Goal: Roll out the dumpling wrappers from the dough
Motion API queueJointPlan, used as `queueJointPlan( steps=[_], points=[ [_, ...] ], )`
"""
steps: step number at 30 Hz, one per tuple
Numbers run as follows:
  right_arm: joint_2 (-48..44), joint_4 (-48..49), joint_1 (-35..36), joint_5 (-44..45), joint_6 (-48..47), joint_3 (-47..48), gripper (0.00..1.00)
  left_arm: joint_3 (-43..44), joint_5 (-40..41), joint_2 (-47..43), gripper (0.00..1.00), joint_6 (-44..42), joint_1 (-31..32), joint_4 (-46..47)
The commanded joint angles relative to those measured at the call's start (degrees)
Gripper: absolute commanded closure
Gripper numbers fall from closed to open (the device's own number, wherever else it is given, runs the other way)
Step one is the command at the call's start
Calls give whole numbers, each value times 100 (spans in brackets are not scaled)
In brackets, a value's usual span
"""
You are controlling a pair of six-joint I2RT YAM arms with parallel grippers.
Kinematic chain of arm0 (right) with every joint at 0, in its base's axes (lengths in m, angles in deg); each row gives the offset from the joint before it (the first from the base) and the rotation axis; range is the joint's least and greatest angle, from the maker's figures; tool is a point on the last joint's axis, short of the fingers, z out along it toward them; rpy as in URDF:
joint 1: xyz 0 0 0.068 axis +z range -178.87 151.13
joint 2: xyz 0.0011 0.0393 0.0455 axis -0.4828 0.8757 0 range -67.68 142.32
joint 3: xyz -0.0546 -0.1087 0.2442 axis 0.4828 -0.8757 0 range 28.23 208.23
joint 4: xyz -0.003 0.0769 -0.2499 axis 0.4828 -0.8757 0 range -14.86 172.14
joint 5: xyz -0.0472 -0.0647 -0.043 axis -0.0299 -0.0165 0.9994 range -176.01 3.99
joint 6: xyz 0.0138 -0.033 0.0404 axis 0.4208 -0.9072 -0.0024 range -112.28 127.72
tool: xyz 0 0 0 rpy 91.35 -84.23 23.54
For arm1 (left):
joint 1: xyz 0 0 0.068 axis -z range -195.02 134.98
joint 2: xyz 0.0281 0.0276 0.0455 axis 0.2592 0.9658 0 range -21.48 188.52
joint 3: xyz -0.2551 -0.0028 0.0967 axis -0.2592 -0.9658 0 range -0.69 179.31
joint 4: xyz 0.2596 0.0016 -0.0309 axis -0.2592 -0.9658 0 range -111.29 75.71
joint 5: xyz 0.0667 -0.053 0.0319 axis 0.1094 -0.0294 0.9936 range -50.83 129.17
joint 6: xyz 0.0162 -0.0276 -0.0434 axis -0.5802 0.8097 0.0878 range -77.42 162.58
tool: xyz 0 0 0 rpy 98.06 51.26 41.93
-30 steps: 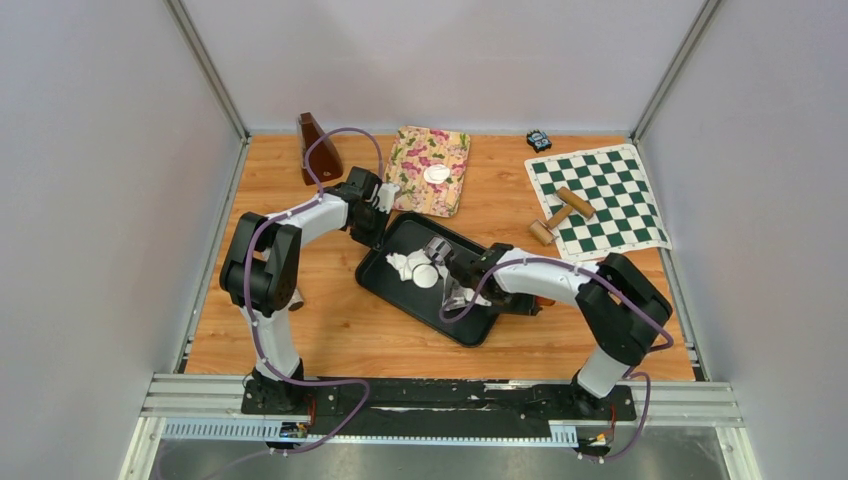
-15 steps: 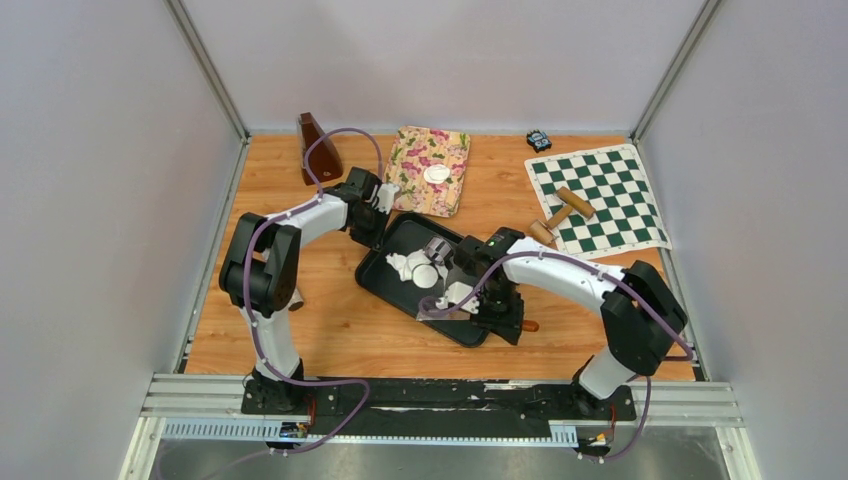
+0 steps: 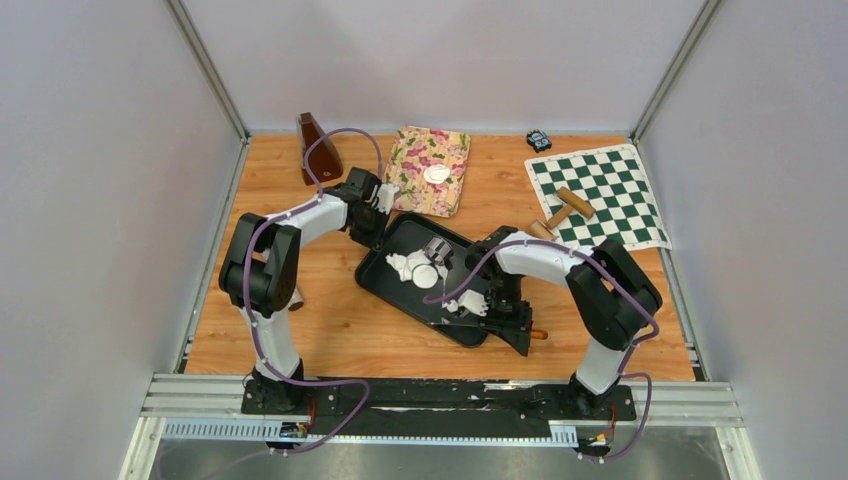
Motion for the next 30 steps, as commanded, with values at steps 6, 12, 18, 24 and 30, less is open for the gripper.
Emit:
queueJointPlan(
  steps=[6,12,18,24,30],
  points=[
    [311,419,-249,371,98,124,100,-69,91,-247,100,-169,12,-72],
    [434,677,-446,766,154,128,100,-73,91,-272,100,-166,17,-73],
    [574,923,-624,1013,141,294,100,-65,85,-258,100,-156,17,-67],
    [958,1030,-701,1095,120,847,100,-48,70,-263,100,-157,17,-90],
    [1123,1109,-820,1450,145,1156,100,-65,66,-294,100,-163,17,-91]
  ],
)
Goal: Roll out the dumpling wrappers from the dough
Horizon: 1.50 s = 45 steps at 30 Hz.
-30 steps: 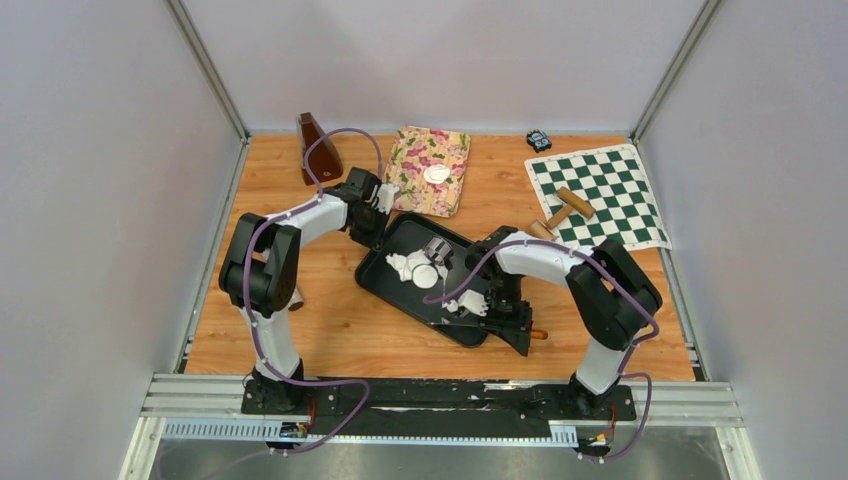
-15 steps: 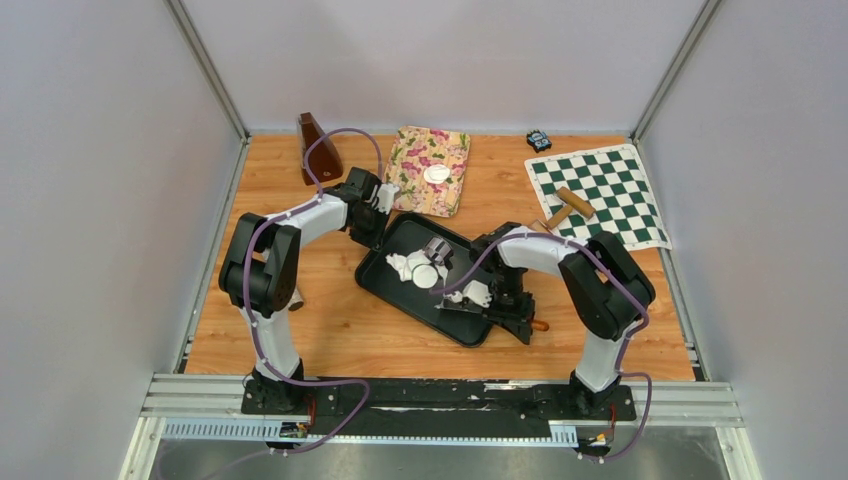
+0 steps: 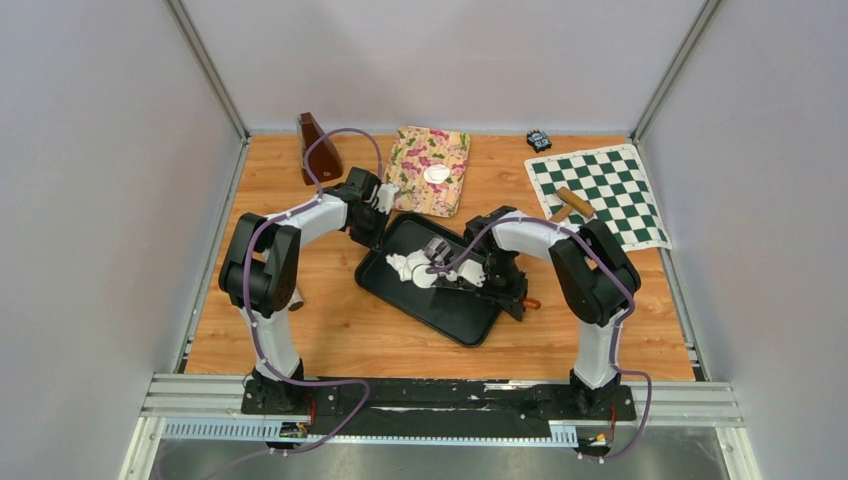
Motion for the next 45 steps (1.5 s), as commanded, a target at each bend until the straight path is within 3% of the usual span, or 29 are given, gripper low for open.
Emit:
queueJointPlan(
  steps=[1,18,29,39,45],
  points=[
    [85,313,-125,333,53,309,100,-63,66,-286,100,-163,19,-82],
    [482,434,-303,513,113,1199,100,-63,-1,-273,100,-146,23,-88],
    [709,427,41,830,130,1705,100,-67,-46,-285,100,-156,19,-98],
    [604,-525,67,-704,45,3124,100,-46,-91,-242,100,-128,19,-93],
    [587,-718,106,-1145,34,3377,100,-63,-79,-273,100,-138,19,-88]
  ],
)
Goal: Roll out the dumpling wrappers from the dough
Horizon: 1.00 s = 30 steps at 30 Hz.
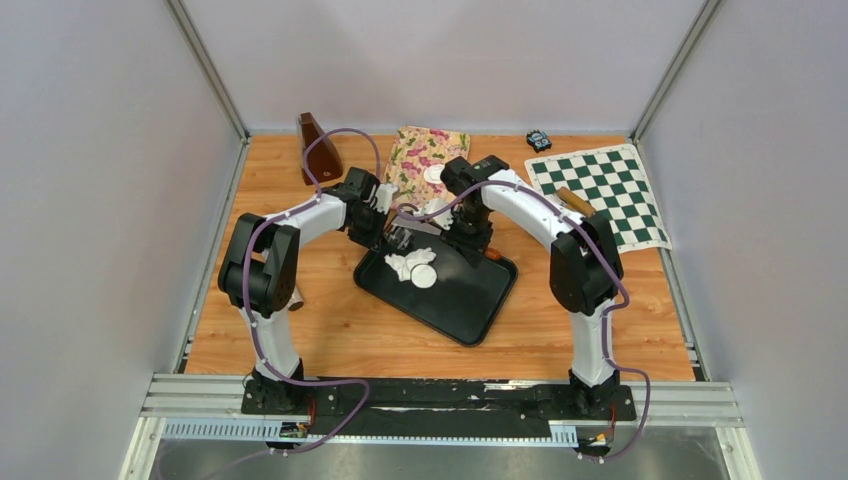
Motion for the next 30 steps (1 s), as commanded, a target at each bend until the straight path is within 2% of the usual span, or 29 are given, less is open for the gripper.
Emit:
queueJointPlan(
  steps=[1,6,9,12,17,21,24,30],
  points=[
    [-68,-280,63,-519,-82,179,100,-54,-76,-258,100,-148,58,-49],
    [-373,-291,-145,401,-161,-596,100,-56,-70,-292,100,-145,58,-62],
    [-761,100,-377,1050,-259,-1507,100,-73,-72,-324,100,-144,58,-31],
    [-1124,405,-446,1585,-311,-1971,100,-61,-104,-280,100,-127,58,-36],
    [-1146,94,-429,1193,-399,-2076,100,-28,-93,-250,100,-129,56,-65],
    [-1045,263,-311,1551,-402,-2399,100,-28,-65,-265,100,-130,58,-67],
    [-883,59,-293,1179,-443,-2319,100,-28,-68,-275,100,-130,58,-71],
    [-529,163,-256,1248,-440,-2174,100,-27,-83,-282,100,-126,60,-76]
  ],
)
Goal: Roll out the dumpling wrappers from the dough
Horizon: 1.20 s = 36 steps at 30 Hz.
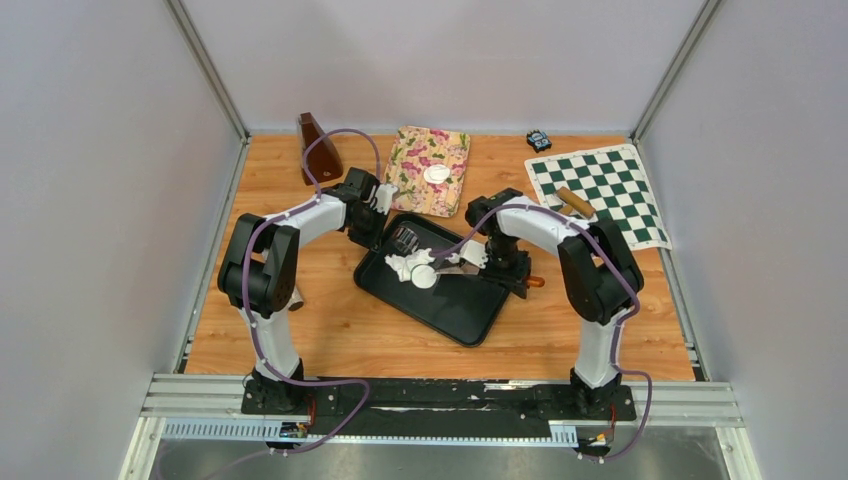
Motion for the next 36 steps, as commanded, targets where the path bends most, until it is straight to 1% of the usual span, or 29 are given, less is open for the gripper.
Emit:
queueJointPlan(
  steps=[1,9,11,16,21,23,29,33,36],
  points=[
    [302,61,58,-58,-93,261,100,7,-60,-265,100,-135,56,-80],
    [938,44,187,-140,-147,873,100,-7,-89,-266,100,-127,56,-68],
    [1004,-37,278,-366,-189,1035,100,-8,-88,-252,100,-117,56,-63],
    [1078,-99,524,-496,-276,1247,100,-21,-81,-242,100,-98,57,-50],
    [1286,125,549,-242,-46,1452,100,-41,-97,-249,100,-93,65,-45],
    [1327,194,550,21,47,1517,100,-38,-101,-245,100,-94,65,-44],
    [1235,253,558,116,64,1684,100,-43,-107,-239,100,-93,65,-36],
    [876,-22,555,-120,11,1824,100,-51,-97,-238,100,-90,65,-20],
    [505,-115,543,17,-33,1587,100,-48,-97,-249,100,-90,69,-27]
  ],
)
